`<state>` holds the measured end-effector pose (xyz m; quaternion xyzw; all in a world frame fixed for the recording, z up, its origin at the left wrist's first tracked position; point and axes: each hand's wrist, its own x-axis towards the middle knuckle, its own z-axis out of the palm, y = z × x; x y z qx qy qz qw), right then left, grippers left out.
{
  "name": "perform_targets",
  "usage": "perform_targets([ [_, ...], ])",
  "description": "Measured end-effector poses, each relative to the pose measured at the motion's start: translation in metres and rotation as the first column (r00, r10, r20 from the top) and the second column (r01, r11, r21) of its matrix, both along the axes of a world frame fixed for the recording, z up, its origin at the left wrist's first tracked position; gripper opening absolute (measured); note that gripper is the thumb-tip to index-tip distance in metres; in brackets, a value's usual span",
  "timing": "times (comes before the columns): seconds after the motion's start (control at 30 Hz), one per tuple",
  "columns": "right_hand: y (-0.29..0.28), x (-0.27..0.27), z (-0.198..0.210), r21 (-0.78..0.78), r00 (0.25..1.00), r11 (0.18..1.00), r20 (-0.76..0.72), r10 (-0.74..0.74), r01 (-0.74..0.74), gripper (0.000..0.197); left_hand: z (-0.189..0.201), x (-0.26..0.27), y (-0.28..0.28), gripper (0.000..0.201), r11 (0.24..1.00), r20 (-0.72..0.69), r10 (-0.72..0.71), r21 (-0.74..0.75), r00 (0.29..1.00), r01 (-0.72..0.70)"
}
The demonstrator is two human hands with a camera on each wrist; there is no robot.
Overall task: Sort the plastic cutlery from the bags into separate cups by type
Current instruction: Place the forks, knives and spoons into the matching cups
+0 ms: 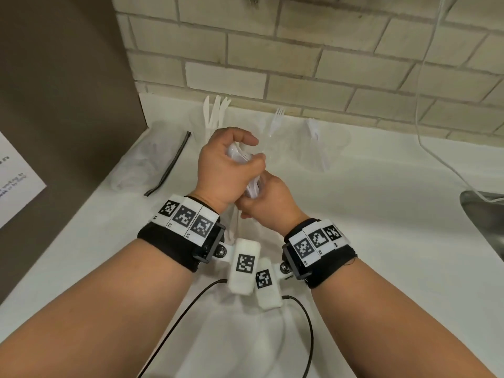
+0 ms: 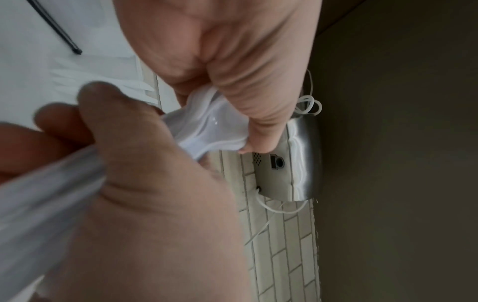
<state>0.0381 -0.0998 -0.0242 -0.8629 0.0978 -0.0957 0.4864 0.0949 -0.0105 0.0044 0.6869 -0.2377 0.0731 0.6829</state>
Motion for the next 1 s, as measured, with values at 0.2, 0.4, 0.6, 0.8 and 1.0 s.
perform_targets([
  [0.2, -0.002, -0.008, -0.006, 0.143, 0.995, 0.99, -0.094, 0.033, -0.019, 0.017, 0.006, 0.018, 0.005, 0.025, 0.985, -0.124, 0.0, -0.172, 0.992, -0.021],
  [0.4, 0.003, -0.006, -0.004, 0.083, 0.988, 0.996, -0.153, 0.003, 0.01, 0.031, 0.009, 0.009, 0.003, 0.03, 0.985, -0.112, -0.046, -0.169, 0.993, 0.027],
  [0.6, 0.002, -0.004, 0.005, 0.0, 0.991, 0.993, -0.071, -0.114, 0.114, 0.026, 0.003, 0.016, 0.015, 0.129, 0.888, -0.282, -0.403, -0.349, 0.871, 0.298],
  [0.8, 0.005, 0.005, 0.006, -0.377, 0.995, 0.925, -0.071, -0.066, 0.035, 0.018, -0.018, 0.004, 0.015, 0.053, 0.881, -0.473, -0.403, 0.03, 0.783, 0.471],
  [1.0, 0.01, 0.004, 0.0, -0.254, 0.996, 0.967, -0.079, -0.046, 0.024, 0.019, -0.017, 0.006, 0.017, 0.022, 0.934, -0.503, -0.333, -0.061, 0.797, 0.352],
])
